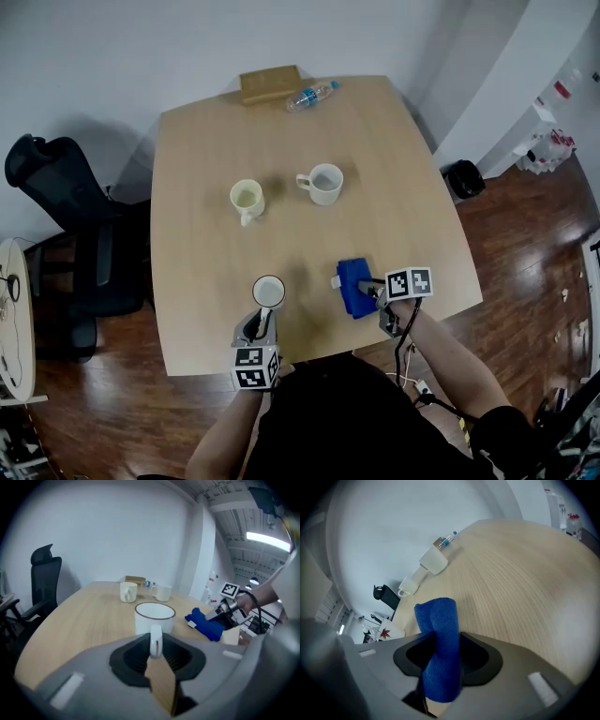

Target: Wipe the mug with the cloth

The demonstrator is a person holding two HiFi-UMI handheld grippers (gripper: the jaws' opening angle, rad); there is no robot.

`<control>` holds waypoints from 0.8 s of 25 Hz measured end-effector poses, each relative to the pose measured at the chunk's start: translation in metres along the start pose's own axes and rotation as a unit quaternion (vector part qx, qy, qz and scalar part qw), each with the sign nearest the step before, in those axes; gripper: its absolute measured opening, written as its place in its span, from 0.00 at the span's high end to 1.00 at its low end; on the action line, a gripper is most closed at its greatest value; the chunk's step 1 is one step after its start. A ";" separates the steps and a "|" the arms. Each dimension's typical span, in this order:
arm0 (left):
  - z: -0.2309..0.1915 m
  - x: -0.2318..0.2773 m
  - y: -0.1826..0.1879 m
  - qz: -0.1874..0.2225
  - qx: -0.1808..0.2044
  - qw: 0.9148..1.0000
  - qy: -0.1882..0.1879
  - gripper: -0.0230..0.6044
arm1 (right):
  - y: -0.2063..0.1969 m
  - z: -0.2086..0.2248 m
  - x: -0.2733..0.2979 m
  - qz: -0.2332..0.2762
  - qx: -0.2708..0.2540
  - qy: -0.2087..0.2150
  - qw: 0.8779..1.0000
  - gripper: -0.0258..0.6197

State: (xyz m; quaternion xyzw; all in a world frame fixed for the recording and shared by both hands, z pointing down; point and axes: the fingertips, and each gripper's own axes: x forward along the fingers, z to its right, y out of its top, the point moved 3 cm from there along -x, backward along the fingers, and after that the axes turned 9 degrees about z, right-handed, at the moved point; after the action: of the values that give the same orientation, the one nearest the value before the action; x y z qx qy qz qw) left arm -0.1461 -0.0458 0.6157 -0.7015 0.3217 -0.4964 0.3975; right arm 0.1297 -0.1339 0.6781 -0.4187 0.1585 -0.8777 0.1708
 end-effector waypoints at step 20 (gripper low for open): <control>-0.019 -0.037 -0.024 -0.020 -0.030 0.999 -0.008 0.72 | 0.006 -0.023 -0.057 0.116 -0.124 -0.115 0.979 0.67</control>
State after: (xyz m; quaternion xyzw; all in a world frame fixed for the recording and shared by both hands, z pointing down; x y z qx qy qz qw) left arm -0.1743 -0.0071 0.6243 -0.7233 0.3198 -0.4885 0.3687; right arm 0.1464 -0.1112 0.6228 -0.5137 0.2932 -0.7713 0.2353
